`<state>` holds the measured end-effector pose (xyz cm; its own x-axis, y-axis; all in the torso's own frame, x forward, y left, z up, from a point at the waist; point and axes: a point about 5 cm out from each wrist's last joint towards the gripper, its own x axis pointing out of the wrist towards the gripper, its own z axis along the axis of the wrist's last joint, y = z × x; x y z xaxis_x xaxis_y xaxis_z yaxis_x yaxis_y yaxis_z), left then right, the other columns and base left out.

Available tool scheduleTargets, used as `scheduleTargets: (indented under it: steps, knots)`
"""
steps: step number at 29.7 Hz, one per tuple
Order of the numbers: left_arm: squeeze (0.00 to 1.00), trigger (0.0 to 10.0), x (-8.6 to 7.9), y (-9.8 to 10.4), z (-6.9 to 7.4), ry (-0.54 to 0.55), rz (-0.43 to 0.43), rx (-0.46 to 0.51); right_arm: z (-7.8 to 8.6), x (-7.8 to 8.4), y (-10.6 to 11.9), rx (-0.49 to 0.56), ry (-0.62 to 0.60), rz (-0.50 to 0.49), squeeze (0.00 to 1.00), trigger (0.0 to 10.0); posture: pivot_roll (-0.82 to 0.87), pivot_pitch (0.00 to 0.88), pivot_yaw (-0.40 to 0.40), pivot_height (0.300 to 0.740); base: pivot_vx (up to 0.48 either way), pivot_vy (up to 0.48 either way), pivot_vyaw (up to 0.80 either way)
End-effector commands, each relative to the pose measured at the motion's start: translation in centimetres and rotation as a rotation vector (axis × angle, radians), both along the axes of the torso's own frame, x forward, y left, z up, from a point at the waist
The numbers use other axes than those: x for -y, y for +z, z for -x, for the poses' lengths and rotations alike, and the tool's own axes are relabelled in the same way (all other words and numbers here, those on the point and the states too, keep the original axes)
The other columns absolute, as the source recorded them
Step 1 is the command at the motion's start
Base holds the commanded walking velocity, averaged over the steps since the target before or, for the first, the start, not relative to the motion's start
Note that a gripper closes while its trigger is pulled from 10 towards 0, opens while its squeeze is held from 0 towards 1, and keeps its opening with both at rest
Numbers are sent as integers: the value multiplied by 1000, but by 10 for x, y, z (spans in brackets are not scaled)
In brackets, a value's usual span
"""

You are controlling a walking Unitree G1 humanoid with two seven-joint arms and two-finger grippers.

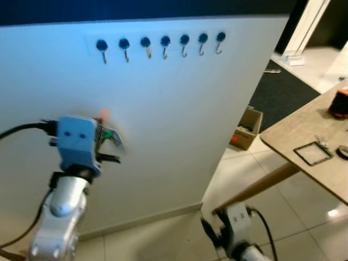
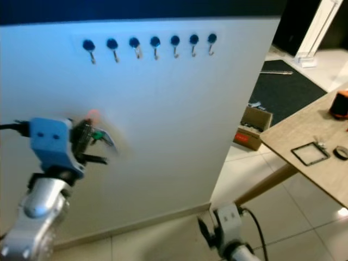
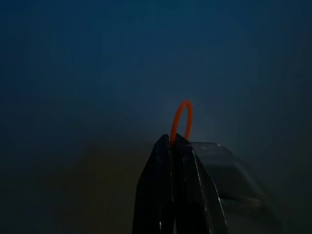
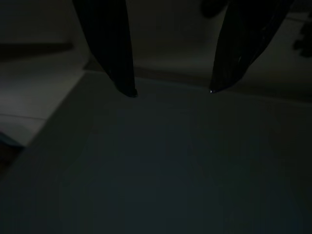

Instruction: Hang keys on a hook

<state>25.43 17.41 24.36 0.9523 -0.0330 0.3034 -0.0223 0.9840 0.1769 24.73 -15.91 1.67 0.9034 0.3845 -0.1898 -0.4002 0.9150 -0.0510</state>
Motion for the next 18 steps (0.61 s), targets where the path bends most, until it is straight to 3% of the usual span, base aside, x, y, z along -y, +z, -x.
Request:
scheduleTargets:
  steps: [1,8,14,15,18]
  knots:
    - [0,10000,6,12,-2,-66,-3,20,4,2,-4,-22,-12,-4,0,10000,239,164,-42,740,0,0,788]
    - [0,10000,18,21,-2,-183,10,13,-3,-2,6,22,-18,-18,0,10000,241,162,-37,740,0,0,745]
    - [0,10000,29,26,-5,-218,40,18,-26,-14,45,169,-26,-85,0,10000,236,158,-32,740,0,0,0]
    - [0,10000,32,26,-6,-234,49,14,-37,-19,67,250,-20,-119,0,10000,235,156,-31,740,0,0,0]
    - [0,10000,34,27,-7,-242,50,12,-40,-21,75,278,-15,-127,0,10000,235,155,-32,740,0,0,0]
